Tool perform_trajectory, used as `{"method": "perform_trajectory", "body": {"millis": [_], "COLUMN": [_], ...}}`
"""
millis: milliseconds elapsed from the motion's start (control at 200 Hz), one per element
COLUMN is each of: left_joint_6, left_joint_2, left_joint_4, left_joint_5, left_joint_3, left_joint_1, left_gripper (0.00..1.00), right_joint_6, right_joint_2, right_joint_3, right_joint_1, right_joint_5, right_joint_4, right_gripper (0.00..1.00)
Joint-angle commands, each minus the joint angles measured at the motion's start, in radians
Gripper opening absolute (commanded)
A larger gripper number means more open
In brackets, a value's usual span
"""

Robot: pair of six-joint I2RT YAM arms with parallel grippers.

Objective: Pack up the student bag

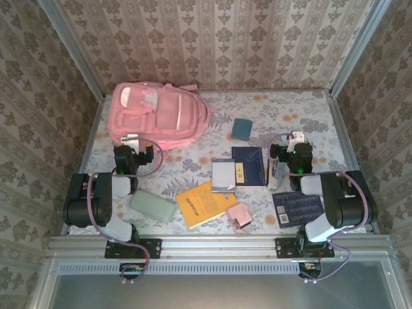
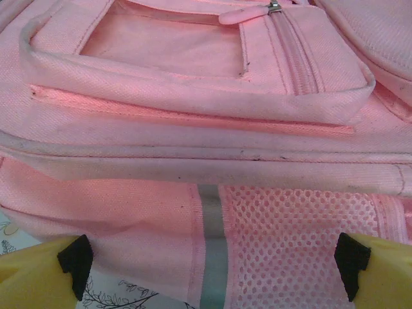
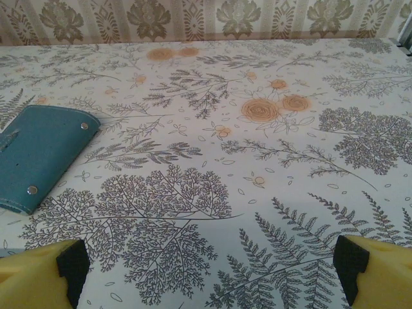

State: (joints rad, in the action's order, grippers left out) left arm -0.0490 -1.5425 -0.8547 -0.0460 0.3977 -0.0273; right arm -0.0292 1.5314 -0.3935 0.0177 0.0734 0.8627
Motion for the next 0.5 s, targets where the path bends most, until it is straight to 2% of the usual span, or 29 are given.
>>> {"method": "perform_trajectory", "body": {"millis": [0, 490], "left_joint_6": [-0.004, -0.008], "left_joint_2": [0.007, 0.007], "left_joint_4": [0.005, 0.005], "left_joint_5": [0.031, 0.021], "left_joint_3": [0.01, 0.01], "left_joint_1": [0.008, 0.001], "left_gripper": [1.0, 1.0], "right_joint_6": [0.011, 0.011], "right_joint_2": [-0.002, -0.002], "right_joint_3": [-0.013, -0.011], "right_joint_1": [0.005, 0.005], "right_joint_5": [-0.012, -0.011], "right_joint_4": [-0.004, -0.004], "right_gripper": [1.0, 1.0]}}
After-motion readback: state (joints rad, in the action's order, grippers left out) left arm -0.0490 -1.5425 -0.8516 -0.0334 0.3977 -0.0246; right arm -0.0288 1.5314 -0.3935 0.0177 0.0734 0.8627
